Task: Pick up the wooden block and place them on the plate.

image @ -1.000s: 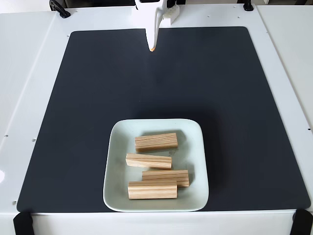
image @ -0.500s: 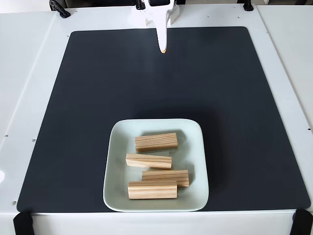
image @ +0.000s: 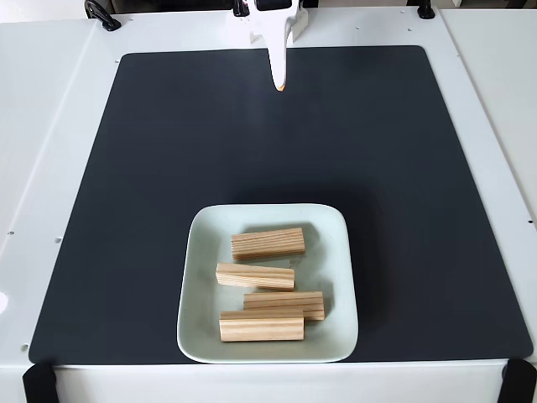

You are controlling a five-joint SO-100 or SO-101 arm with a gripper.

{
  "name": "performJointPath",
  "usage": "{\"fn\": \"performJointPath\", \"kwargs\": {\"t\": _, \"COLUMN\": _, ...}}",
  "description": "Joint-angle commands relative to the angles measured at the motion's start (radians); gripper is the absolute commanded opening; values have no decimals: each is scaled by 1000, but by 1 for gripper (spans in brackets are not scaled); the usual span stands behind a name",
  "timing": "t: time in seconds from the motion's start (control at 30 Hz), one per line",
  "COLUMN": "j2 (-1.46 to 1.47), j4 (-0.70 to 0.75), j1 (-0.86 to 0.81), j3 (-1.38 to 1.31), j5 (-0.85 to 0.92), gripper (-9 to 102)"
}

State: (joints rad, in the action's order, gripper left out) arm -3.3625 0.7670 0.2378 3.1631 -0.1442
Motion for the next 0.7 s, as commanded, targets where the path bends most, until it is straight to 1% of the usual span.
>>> {"fn": "performJointPath", "kwargs": {"t": 0.0, "j2": -6, "j4": 3, "j1": -5, "j3": -2, "j5": -5, "gripper": -1}}
{"fn": "performJointPath", "kwargs": {"t": 0.67, "j2": -5, "j4": 3, "j1": -3, "j3": -3, "j5": -6, "gripper": -1}}
